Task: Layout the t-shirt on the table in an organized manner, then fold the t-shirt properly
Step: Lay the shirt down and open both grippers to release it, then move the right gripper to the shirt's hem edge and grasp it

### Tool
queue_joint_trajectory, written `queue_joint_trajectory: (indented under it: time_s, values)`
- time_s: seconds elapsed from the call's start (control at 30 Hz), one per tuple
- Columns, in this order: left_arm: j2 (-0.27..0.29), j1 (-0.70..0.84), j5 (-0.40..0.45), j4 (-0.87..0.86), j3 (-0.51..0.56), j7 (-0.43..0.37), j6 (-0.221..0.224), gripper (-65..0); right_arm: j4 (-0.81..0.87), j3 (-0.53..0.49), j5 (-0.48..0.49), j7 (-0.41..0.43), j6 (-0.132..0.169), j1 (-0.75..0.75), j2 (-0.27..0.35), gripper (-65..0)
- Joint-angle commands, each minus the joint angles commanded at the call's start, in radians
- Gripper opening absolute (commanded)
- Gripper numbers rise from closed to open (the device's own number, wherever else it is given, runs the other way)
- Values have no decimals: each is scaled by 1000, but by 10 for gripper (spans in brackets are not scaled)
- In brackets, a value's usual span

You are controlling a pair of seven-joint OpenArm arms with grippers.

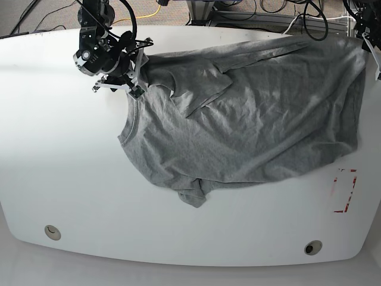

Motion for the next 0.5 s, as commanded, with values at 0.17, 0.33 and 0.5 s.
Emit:
queue_joint_trajectory:
  time_s: [0.17,0.33,0.5]
  values:
    - [-48,-6,-5,3,-41,0,0,-275,18,2,0,-3,0,11,15,-211]
    - [-80,-87,-28,3,-107,5,0,-274,20,51,6,-5,0,43,38,-203]
    - [-115,-181,-54,0,-160,5,0,-274,15,64,8,-5,0,107,68,-185]
